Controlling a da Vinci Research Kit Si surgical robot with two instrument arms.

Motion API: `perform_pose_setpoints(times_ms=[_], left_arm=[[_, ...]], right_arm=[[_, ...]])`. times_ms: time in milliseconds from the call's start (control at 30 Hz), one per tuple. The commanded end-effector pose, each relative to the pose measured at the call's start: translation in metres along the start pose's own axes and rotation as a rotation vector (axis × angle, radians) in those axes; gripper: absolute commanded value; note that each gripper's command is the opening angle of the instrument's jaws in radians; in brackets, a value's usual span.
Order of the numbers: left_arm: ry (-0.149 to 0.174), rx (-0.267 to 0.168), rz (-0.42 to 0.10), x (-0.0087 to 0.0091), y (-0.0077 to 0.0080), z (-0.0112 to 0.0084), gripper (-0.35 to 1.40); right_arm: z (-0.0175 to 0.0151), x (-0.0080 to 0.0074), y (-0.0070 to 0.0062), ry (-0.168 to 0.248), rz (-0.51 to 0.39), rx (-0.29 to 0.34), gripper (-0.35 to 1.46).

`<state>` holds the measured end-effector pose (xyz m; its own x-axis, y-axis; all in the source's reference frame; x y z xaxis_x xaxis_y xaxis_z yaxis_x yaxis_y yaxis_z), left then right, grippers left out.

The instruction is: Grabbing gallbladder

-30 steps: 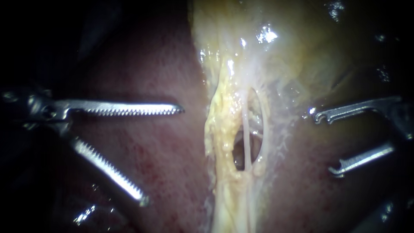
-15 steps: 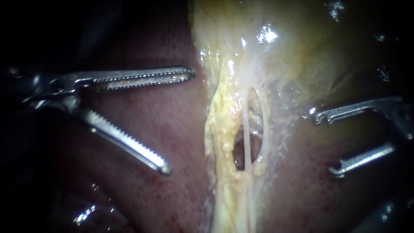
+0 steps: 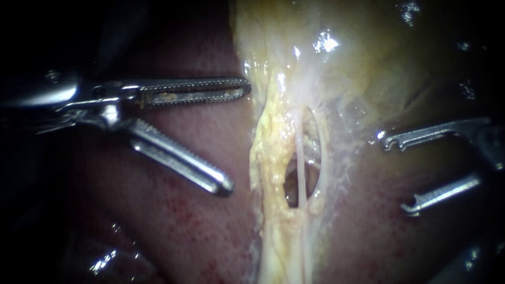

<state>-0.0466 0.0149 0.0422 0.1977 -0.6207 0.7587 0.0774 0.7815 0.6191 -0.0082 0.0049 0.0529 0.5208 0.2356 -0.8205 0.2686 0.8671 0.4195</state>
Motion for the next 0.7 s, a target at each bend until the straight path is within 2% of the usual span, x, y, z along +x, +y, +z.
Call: perform_pose_setpoints(times_ms=[33, 200, 467, 600, 700], left_arm=[[0.001, -0.002, -0.007, 0.0003, 0.0003, 0.0002, 0.94], [0.010, -0.012, -0.036, 0.0016, 0.0006, 0.0011, 0.91], [0.033, -0.031, -0.096, 0.0035, 0.0004, 0.0017, 0.77], [0.042, -0.035, -0.121, 0.0043, 0.0003, 0.0019, 0.66], [0.053, -0.040, -0.156, 0.0045, 0.0002, 0.0019, 0.51]], right_arm=[[0.0000, 0.0000, 0.0000, 0.000, 0.004, 0.000, 0.57], [0.0000, 0.0000, 0.0000, 0.000, 0.004, 0.000, 0.57], [0.0000, 0.0000, 0.0000, 0.000, 0.004, 0.000, 0.57], [0.0000, 0.0000, 0.0000, 0.000, 0.004, 0.000, 0.57], [0.0000, 0.0000, 0.0000, 0.000, 0.004, 0.000, 0.57]])
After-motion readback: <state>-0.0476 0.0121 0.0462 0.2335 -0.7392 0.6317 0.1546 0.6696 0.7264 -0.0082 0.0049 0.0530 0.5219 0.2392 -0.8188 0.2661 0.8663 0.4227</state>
